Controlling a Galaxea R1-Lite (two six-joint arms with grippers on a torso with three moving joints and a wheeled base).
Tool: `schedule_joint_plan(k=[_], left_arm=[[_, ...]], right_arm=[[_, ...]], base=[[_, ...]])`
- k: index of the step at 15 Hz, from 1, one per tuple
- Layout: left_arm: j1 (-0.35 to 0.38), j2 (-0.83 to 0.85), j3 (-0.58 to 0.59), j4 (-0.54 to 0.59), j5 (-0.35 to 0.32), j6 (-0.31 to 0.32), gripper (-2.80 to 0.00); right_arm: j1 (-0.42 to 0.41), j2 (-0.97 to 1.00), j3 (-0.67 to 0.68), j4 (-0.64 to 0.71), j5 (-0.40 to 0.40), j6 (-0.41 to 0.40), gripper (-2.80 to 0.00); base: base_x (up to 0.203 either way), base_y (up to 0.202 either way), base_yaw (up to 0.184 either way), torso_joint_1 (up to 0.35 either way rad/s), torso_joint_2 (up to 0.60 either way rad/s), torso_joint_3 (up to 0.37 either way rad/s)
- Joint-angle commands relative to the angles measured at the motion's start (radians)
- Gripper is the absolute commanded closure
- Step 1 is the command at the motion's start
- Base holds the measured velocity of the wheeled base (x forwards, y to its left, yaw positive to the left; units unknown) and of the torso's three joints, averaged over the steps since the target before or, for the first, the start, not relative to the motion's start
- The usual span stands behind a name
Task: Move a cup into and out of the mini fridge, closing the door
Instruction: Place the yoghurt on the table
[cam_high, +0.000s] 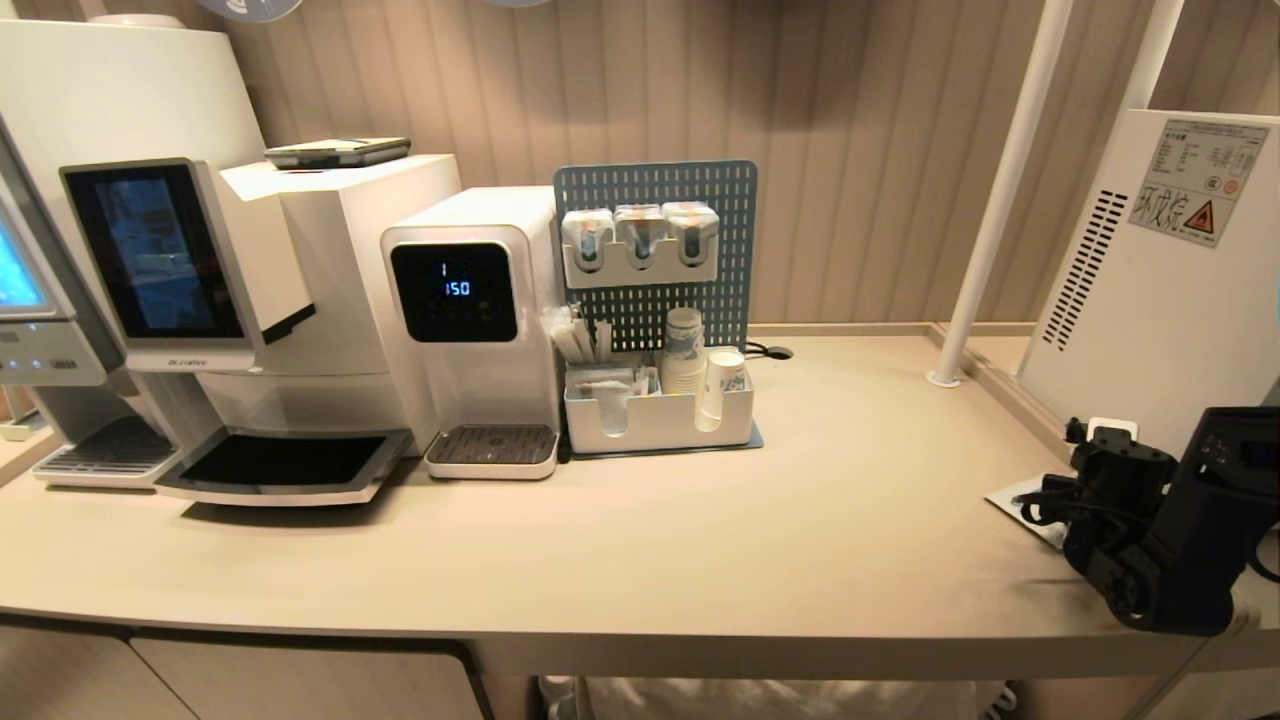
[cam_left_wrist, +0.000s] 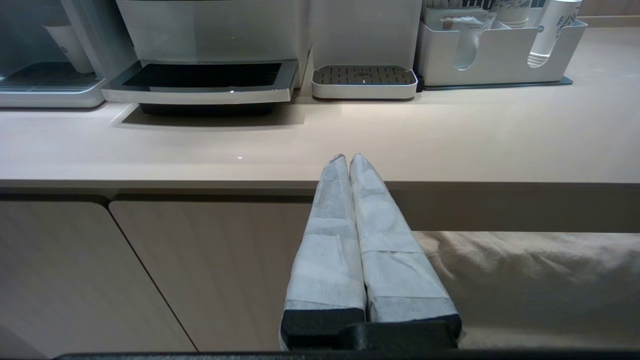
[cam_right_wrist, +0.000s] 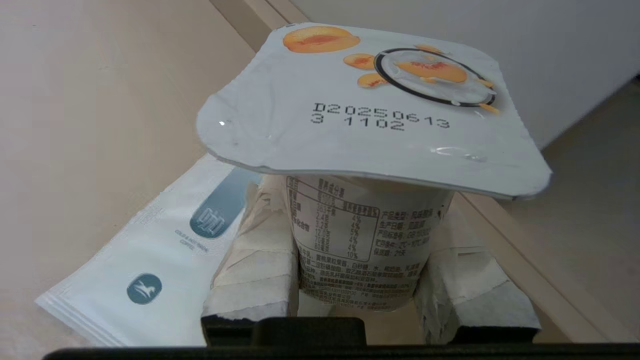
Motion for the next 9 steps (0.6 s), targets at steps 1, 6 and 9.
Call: schedule_joint_plan(k=[1, 6, 9], left_arm=[[0.000, -0.002, 0.000, -0.001, 0.000, 0.000, 0.00], [0.000, -0.002, 0.000, -0.001, 0.000, 0.000, 0.00], [0.000, -0.002, 0.000, 0.001, 0.000, 0.003, 0.00]], right_arm=[[-0.020, 0.005, -0.010, -0.052, 0.027, 0.000, 0.00], [-0.046, 0.111, -0.256, -0.045, 0.051, -0.046, 0.00], [-0.068, 0.166, -0.430, 0.036, 0.080, -0.070, 0.00]], base=[[0.000, 0.000, 0.000, 0.000, 0.00, 0.000], [0.000, 0.000, 0.000, 0.000, 0.00, 0.000], [0.000, 0.000, 0.000, 0.000, 0.00, 0.000]])
